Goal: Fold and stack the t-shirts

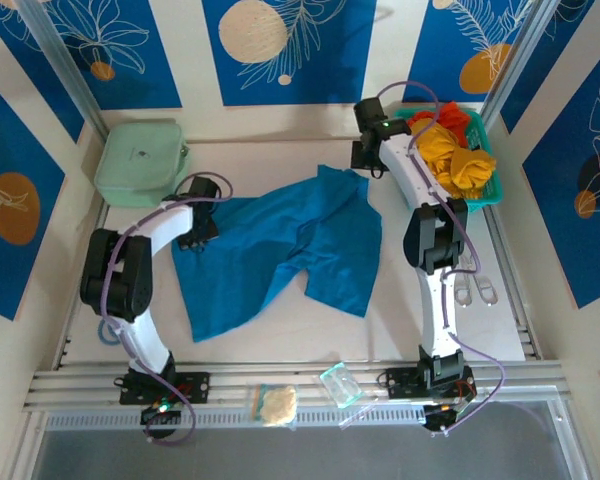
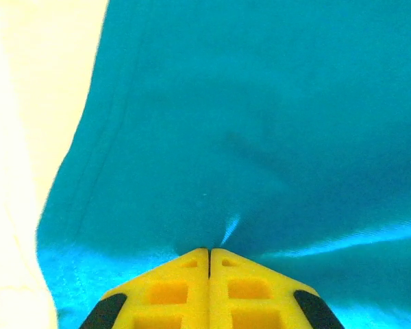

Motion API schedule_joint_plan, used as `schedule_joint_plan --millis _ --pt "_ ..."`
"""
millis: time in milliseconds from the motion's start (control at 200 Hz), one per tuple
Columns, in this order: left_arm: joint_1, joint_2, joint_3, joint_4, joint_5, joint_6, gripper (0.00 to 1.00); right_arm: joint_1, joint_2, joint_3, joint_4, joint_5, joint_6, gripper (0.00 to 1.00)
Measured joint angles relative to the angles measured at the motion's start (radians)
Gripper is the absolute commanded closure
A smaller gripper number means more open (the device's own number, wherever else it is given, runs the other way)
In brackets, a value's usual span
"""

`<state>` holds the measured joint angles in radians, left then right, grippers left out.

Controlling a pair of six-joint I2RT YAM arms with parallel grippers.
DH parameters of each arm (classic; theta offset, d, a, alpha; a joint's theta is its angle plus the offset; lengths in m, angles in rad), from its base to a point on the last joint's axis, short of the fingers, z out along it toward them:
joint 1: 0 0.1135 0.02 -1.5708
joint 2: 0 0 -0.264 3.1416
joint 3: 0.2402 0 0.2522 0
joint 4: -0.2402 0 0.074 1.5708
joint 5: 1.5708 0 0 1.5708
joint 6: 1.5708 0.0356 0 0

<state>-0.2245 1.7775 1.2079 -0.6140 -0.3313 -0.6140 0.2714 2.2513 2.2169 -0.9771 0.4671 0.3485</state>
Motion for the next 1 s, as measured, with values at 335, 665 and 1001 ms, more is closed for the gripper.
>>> schedule_joint_plan --millis 335,665,1001 --pt "-0.011 -0.2 0.148 -0.032 0.014 0.077 0.37 0.135 -0.482 -0.665 0.114 -0.027 0.08 0.5" --pt "-0.064 -0.275 0.091 -0.111 0.068 0.071 0.23 0.205 -0.755 -1.216 0.177 -0.098 0.315 0.52" --pt "-0.087 -0.336 -0.25 -0.12 0.13 -0.036 0.26 0.22 -0.727 -1.368 0.296 -0.185 0.428 0.59"
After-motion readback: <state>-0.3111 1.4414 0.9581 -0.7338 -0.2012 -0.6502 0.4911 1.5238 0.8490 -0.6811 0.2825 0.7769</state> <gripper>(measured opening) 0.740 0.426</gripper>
